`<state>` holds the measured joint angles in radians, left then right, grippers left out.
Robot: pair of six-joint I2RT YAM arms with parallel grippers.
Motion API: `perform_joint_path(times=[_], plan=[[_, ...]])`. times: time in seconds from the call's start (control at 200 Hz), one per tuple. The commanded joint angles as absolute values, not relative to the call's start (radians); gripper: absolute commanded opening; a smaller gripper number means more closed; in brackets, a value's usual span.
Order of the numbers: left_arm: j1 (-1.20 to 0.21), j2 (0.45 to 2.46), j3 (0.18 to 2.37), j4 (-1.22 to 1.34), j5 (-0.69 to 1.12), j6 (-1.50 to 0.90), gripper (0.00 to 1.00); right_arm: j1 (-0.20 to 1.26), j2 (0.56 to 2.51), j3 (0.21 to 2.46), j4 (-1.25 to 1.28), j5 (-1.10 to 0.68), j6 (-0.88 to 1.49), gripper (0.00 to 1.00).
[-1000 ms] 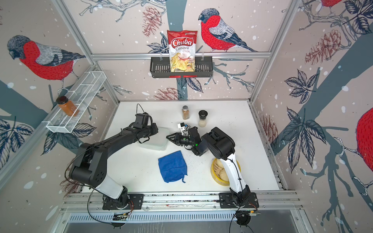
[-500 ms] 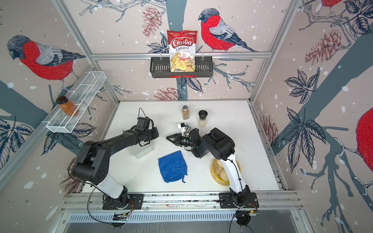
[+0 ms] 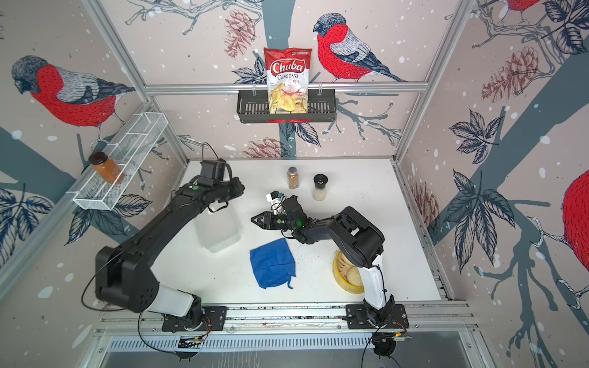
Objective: Wipe the insides of the lunch boxes
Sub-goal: Open the lid of the lunch box.
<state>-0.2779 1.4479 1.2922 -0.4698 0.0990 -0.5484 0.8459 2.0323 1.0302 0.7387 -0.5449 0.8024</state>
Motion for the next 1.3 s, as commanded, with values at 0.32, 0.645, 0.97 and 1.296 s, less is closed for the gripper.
perform_joint_path(times=[0.32, 0.645, 0.97, 1.296], plan=[[-0.158, 1.213, 0.909, -0.523, 0.008, -0.569, 0.17, 0.880, 2.150, 1.179, 0.621, -0.602, 0.845, 0.59], [-0.152, 1.297, 0.827, -0.522, -0.025, -0.541, 0.15, 0.902, 2.250, 1.236, 0.812, -0.710, 1.019, 0.60], [-0.146, 1.320, 0.736, -0.498, -0.035, -0.555, 0.14, 0.892, 2.317, 1.368, 0.802, -0.745, 1.043, 0.52], [-0.146, 1.316, 0.729, -0.492, -0.022, -0.564, 0.14, 0.888, 2.361, 1.371, 0.836, -0.770, 1.100, 0.53]])
